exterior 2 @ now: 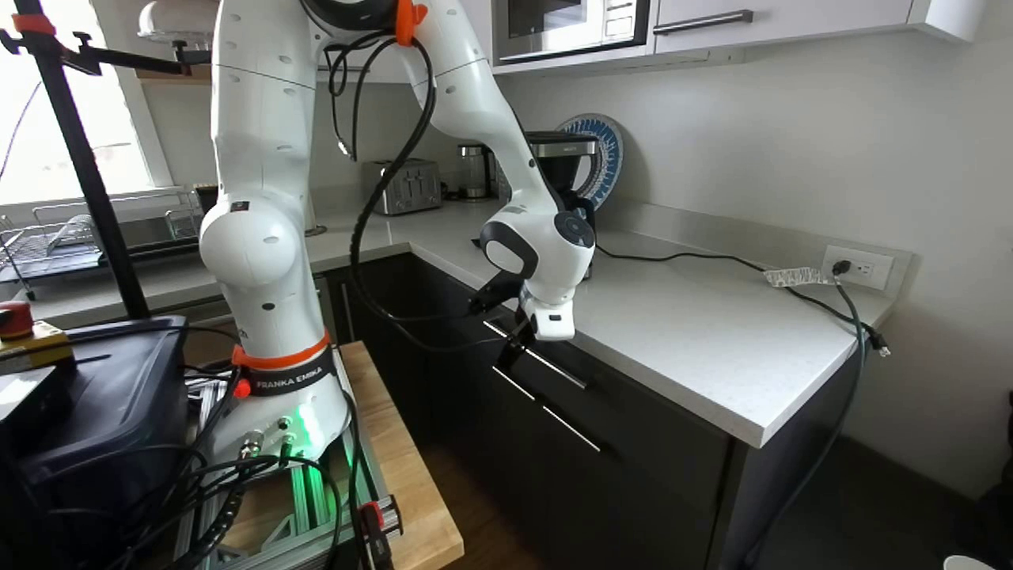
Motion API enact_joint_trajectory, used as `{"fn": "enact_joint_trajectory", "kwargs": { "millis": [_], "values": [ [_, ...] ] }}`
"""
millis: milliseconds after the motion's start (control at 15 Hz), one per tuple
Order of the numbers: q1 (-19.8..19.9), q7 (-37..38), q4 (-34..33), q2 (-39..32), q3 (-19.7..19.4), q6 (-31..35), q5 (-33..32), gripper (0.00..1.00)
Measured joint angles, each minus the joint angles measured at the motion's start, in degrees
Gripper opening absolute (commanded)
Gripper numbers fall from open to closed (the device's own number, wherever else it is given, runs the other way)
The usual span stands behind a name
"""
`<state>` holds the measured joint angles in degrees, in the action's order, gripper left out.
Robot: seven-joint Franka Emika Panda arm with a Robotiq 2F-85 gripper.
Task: Open the first top drawer
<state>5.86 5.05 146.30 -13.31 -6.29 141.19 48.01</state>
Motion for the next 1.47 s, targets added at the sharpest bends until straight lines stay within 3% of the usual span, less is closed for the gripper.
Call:
{"fn": "enact_joint_trajectory", "kwargs": {
  "millis": [867, 1467],
  "values": [
    [-0.19, 3.10, -0.20, -1.49, 1.22, 1.67, 0.16, 1.00],
    [-0.21, 3.17, 0.23, -2.40, 2.17, 3.74, 5.29, 1.00]
  ]
}}
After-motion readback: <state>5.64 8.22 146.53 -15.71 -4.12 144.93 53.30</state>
